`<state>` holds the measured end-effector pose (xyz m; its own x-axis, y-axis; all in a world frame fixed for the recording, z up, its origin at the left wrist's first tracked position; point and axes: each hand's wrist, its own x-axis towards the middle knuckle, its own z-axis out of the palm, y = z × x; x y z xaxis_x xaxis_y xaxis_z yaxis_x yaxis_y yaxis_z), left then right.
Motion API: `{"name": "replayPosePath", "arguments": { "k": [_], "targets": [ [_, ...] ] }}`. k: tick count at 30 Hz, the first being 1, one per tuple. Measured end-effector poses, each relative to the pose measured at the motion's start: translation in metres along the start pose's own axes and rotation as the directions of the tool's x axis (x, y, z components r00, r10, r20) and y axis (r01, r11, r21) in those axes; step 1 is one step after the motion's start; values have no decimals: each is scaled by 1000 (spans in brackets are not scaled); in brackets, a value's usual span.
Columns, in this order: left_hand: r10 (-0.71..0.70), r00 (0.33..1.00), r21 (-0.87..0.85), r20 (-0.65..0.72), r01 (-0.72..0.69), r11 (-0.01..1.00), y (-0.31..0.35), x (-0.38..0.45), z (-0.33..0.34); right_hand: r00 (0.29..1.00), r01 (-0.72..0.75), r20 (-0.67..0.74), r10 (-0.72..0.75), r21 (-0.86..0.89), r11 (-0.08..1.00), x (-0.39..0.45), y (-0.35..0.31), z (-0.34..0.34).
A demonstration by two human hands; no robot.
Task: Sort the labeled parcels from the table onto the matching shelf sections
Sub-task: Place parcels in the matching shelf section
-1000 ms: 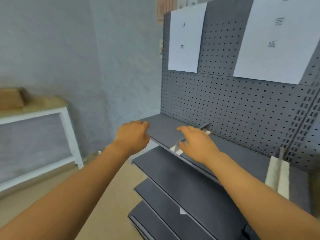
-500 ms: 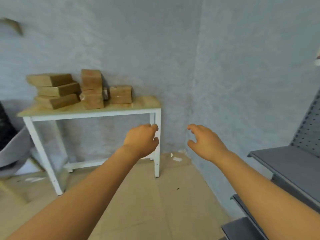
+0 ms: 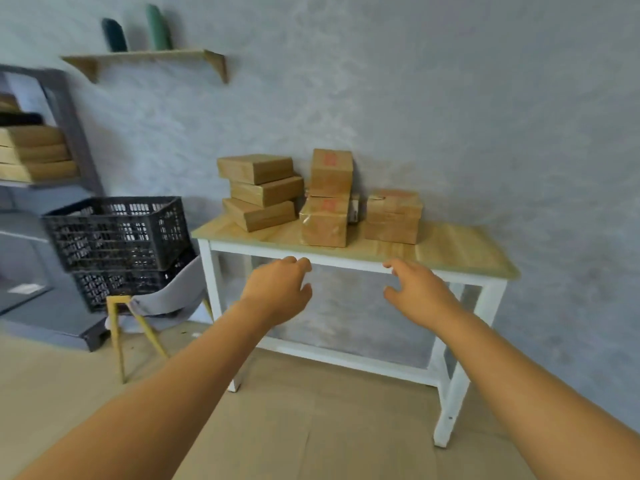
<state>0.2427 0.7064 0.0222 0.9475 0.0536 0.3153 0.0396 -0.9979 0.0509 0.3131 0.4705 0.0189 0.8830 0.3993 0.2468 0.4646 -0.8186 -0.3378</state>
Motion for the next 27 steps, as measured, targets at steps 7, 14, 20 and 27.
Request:
{"name": "replayPosePath", "arguments": {
  "k": [7,14,20,27],
  "targets": [
    [-176,984,58,26,174,983,-142,95,35,980,194,41,-197,55,979,163,-71,78],
    [-185,982,42,-37,186,982,-276,221,64,975,219,32,-221,54,974,337,-135,141],
    [-187,979,7,-79,188,982,-368,325,66,979,205,-17,-204,132,970,468,-172,174],
    [-226,969,-122,-99,214,969,-448,441,100,1000,4,6,-6,341,940,621,-186,217]
  ]
}}
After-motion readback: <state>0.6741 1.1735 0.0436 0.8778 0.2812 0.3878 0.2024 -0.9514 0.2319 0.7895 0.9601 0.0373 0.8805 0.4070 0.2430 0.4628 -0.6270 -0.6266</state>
